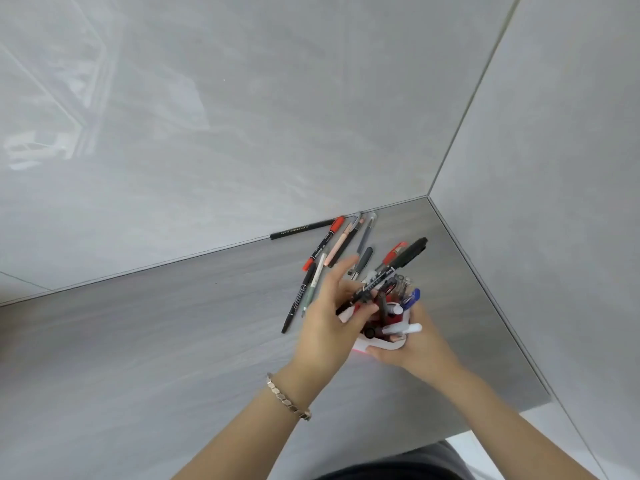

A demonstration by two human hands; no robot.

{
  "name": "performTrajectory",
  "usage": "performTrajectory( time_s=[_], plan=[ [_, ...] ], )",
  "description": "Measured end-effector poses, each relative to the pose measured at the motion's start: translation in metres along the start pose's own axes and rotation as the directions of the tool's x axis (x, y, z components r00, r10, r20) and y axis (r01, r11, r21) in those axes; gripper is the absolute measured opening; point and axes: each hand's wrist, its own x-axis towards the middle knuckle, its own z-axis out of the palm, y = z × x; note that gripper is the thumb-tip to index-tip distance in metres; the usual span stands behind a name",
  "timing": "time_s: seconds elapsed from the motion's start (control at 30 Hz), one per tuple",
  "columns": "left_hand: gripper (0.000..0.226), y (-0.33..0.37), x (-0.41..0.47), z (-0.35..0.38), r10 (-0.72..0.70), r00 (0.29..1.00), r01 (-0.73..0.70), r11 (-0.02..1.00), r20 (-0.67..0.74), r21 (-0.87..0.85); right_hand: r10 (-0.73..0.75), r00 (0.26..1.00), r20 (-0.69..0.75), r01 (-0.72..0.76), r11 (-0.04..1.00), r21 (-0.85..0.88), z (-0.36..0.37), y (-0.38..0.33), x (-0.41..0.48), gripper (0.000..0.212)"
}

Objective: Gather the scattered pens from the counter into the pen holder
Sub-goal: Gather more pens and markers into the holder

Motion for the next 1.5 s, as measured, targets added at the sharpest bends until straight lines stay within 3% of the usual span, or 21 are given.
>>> performTrajectory(
  time_s=[0.07, 0.23, 0.47, 0.63, 0.73, 0.8, 0.9, 0.97, 1.07, 1.33, 1.43, 1.5],
  plan=[
    [0.072, -0.004, 0.003, -0.004, 0.024, 1.0, -0.023, 0.999, -0.02, 0.025, -0.02, 0.999, 0.025, 0.019, 0.999, 0.036, -0.001, -0.006, 0.0, 0.065],
    [0.032, -0.014, 0.0, -0.002, 0.14, 0.988, -0.15, 0.972, 0.065, 0.18, -0.038, 0.999, 0.014, 0.037, 0.997, 0.066, 0.003, -0.013, -0.001, 0.057],
    [0.017, -0.007, -0.004, -0.001, -0.088, 0.995, 0.081, 0.988, -0.051, -0.134, -0.029, 0.999, 0.027, 0.028, 0.998, 0.056, 0.001, -0.011, -0.002, 0.062],
    [0.017, -0.01, 0.0, 0.003, -0.101, 0.995, 0.101, 0.988, -0.007, 0.115, 0.02, 0.999, 0.044, -0.02, 1.0, 0.0, 0.001, -0.002, -0.001, 0.066],
    [0.019, -0.006, 0.001, 0.003, -0.107, 0.994, 0.109, 0.985, -0.025, 0.132, 0.04, 0.998, 0.041, -0.04, 0.999, -0.019, 0.001, 0.0, 0.0, 0.067],
    [0.026, 0.0, 0.001, -0.001, -0.136, 0.985, 0.139, 0.99, -0.107, 0.024, 0.033, 0.998, 0.05, -0.033, 0.999, -0.005, 0.0, -0.001, -0.001, 0.071],
    [0.034, 0.009, -0.001, -0.009, -0.234, 0.955, 0.167, 0.931, -0.181, -0.325, 0.045, 0.998, 0.05, -0.046, 0.999, 0.019, 0.0, -0.004, -0.003, 0.074],
    [0.041, 0.013, -0.003, -0.018, -0.235, 0.957, 0.153, 0.909, -0.172, -0.389, 0.043, 0.998, 0.052, -0.045, 0.998, 0.032, 0.001, -0.007, -0.004, 0.07],
    [0.043, 0.022, -0.006, -0.031, -0.183, 0.977, 0.141, 0.939, -0.109, -0.314, 0.058, 0.996, 0.072, -0.06, 0.998, 0.032, 0.002, -0.009, -0.003, 0.074],
    [0.01, 0.033, -0.003, -0.031, -0.096, 0.994, 0.086, 0.982, -0.054, -0.167, 0.061, 0.996, 0.065, -0.063, 0.998, 0.025, 0.001, -0.007, -0.005, 0.087],
    [0.023, 0.027, 0.001, -0.016, -0.107, 0.994, 0.105, 0.989, -0.013, -0.101, 0.049, 0.997, 0.055, -0.05, 0.999, 0.016, 0.001, -0.005, -0.005, 0.082],
    [0.035, 0.019, 0.002, -0.008, -0.131, 0.991, 0.13, 0.99, 0.024, 0.045, 0.043, 0.998, 0.049, -0.043, 0.999, 0.005, 0.001, -0.004, -0.004, 0.076]
  ],
)
